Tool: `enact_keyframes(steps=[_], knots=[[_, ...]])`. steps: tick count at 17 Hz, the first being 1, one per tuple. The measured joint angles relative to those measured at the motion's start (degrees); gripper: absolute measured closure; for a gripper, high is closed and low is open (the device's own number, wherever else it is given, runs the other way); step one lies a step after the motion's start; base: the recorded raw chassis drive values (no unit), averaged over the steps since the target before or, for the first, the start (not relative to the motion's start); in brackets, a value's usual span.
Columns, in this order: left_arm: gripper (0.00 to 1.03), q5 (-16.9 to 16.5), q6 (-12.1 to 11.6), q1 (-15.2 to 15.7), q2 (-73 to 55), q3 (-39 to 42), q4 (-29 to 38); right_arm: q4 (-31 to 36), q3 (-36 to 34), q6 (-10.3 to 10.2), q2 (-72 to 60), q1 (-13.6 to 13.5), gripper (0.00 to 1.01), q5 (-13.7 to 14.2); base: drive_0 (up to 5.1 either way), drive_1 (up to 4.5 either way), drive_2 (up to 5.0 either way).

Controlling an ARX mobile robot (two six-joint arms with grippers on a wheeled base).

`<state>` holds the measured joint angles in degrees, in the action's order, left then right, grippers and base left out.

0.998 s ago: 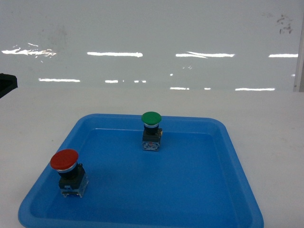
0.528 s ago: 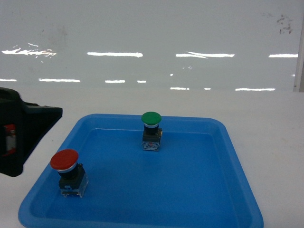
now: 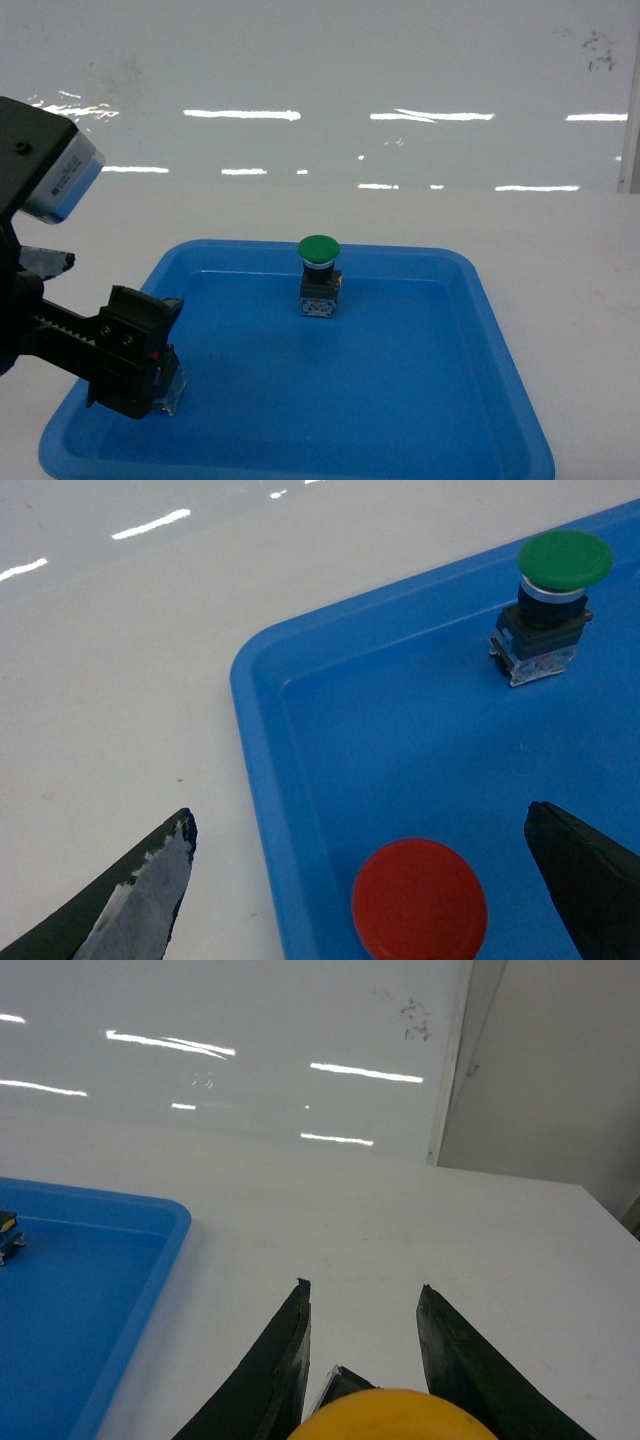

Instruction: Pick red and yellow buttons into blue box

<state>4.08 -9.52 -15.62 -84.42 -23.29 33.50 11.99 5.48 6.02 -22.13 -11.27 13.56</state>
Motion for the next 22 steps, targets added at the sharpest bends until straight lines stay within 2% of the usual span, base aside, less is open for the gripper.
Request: enact_keyframes(steps=[6,8,13,19,21,22], knots=[[0.05,-1.03,0.15,-1.25,-7.04,-3.69,-0.17,0.00,0.00,0.00,0.00,0.00,0.71,0.00,0.0,0.00,0.0],[0.05,-2.99,1.75,-1.81,-9.20,-5.97,-3.19,0.00,0.00,0.00,0.00,0.00,0.71,0.00,0.0,0.00,0.0],[0.05,-3.19,3.10,-2.10,-12.13,-6.05,-3.91,0.00,0.00,0.00,0.00,0.00,0.71,0.00,0.0,0.00,0.0],[0.05,-4.76,3.23,-1.29,-14.69,-4.07,-2.32,0.00,0.00,0.00,0.00,0.00,0.71,0.00,0.0,0.00,0.0],[0.21,-5.35,3.58,-0.37,-15.08,-4.02,-1.77,0.02,0.00,0.00,0.00,0.00,0.71,0.00,0.0,0.00,0.0],[0.34,-6.14,3.67,0.04,-15.39,-4.07,-1.29,0.00,0.00,0.00,0.00,0.00,0.71,-0.02,0.0,0.00,0.0]])
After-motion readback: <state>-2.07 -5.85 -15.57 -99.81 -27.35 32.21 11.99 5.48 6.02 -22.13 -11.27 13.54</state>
